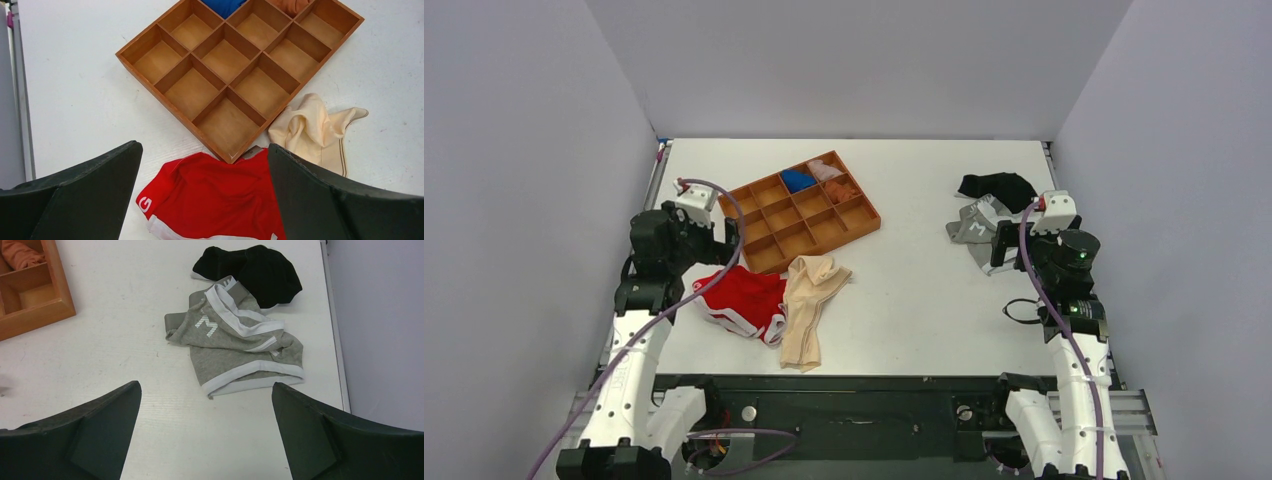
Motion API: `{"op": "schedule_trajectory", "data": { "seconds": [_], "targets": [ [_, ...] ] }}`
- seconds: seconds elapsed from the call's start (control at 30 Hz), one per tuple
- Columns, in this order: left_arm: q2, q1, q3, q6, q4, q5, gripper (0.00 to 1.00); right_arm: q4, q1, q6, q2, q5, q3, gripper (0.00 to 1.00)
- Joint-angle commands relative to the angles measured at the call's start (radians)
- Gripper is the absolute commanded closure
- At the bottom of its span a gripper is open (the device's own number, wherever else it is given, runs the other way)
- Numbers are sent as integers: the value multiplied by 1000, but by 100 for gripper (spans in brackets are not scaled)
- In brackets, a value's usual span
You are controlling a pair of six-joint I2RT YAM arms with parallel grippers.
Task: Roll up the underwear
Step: Move the storage box to the center of the board.
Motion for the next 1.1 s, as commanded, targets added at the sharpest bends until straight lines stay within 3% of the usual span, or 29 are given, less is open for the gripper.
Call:
{"op": "schedule_trajectory", "data": {
  "seconds": [0.0, 0.5, 0.6, 0.87, 1.07],
  "targets": [
    [75, -45, 83, 49, -10, 1, 3, 36, -1, -8, 0, -21, -1, 0],
    [602, -276, 323, 122, -54, -259, 0, 32, 1, -16, 33, -30, -3, 0],
    [706, -305, 397, 138, -80, -282, 9, 30, 1, -16, 40, -29, -1, 0],
    [983, -328, 644, 125, -214, -372, 21, 29, 1, -22, 55, -22, 1, 0],
    [1026, -329, 617, 34, -237, -408, 22, 27, 1, -25, 59, -19, 3, 0]
  ]
}}
